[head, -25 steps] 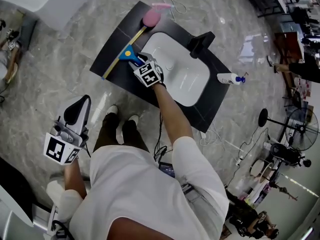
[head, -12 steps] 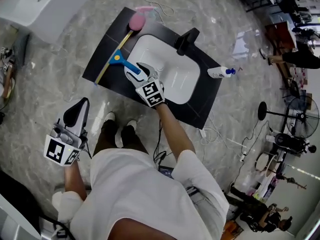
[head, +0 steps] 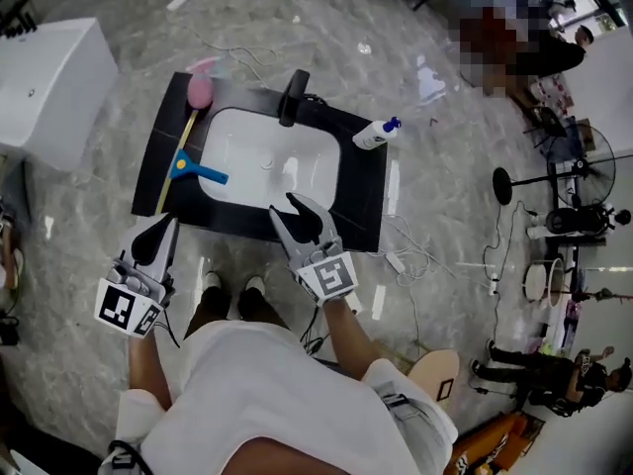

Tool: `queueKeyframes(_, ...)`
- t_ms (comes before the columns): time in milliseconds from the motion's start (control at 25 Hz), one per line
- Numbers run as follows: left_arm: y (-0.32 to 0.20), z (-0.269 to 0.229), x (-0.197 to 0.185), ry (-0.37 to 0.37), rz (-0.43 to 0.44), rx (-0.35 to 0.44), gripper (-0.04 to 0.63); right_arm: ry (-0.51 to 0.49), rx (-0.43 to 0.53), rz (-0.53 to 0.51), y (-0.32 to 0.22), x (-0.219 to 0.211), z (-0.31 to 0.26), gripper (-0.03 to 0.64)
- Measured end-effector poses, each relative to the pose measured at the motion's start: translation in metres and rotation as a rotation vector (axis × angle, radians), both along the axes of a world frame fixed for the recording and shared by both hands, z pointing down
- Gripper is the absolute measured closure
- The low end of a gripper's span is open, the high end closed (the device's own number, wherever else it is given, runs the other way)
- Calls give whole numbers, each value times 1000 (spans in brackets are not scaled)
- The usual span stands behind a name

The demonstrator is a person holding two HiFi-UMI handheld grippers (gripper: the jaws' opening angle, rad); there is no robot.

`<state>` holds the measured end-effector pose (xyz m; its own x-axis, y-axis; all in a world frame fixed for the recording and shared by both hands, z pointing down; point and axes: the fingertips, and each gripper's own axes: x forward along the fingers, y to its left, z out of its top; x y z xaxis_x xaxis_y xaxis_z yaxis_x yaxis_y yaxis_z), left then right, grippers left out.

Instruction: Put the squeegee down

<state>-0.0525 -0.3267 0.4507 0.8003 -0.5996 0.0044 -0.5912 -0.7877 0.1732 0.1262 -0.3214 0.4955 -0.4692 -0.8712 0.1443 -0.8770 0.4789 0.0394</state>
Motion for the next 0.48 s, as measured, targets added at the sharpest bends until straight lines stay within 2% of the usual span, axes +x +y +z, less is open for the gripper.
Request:
queueKeyframes(120,-4,-11,28,8,72,31,595,-51,89,99,35,31,-56,492)
queueKeyframes(240,-2,-20,55,20,139,55,595,-58,146,155,68,52,-92,499)
queueKeyframes(480,8,-32,85,26,217,88,595,-97,178,220,89,78,-106,541)
